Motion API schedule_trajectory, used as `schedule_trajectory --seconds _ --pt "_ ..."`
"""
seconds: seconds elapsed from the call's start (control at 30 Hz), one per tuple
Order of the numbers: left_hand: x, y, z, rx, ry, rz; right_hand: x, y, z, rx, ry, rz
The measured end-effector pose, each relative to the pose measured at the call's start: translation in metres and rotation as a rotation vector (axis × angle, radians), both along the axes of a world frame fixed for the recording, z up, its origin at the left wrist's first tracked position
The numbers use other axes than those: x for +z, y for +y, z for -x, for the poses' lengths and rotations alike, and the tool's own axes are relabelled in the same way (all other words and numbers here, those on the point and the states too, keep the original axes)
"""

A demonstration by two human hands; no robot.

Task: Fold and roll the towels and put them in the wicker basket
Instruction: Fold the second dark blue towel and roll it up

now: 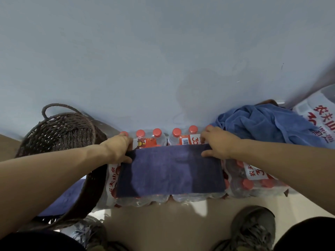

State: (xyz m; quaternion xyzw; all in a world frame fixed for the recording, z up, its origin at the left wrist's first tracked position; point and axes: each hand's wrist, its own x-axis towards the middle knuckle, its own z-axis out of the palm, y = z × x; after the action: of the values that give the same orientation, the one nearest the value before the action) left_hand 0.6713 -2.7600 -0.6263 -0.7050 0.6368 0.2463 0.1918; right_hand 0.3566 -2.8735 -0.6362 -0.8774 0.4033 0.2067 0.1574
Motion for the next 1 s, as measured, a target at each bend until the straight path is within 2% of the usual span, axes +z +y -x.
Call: schedule_trajectory --seconds 0.13,0.27,0.37,0.47,0.63,0.8,0.9,1.0 --pt "0.004 0.003 0.008 0.007 0.094 0.0 0.003 0.005 -0.007 -0.009 -0.017 -0.063" --pt "0.014 0.002 0.009 -0.06 0.162 -0.133 0.006 0.007 -0.016 -0.023 0.092 -0.122" --pt "0.024 0.004 0.005 -0.064 0.217 -0.162 0.014 0.003 -0.014 -0.048 0.122 -0.253" --pt "0.036 0.008 -0.001 -0.016 0.375 -0.144 0.031 -0.002 -0.002 -0.069 0.14 -0.409" --pt "0.06 0.023 -0.006 0.034 0.553 -0.142 0.062 -0.005 0.031 -0.281 -0.048 -0.682" --pt "0.067 0.042 -0.008 0.274 0.831 -0.147 0.079 -0.001 0.056 -0.443 -0.335 -0.844" --pt "0.071 0.053 -0.01 0.278 0.846 -0.192 0.08 0.0 0.072 -0.515 -0.483 -0.988" --pt "0.075 0.061 -0.013 0.247 0.795 -0.296 0.081 0.006 0.079 -0.515 -0.511 -1.033"
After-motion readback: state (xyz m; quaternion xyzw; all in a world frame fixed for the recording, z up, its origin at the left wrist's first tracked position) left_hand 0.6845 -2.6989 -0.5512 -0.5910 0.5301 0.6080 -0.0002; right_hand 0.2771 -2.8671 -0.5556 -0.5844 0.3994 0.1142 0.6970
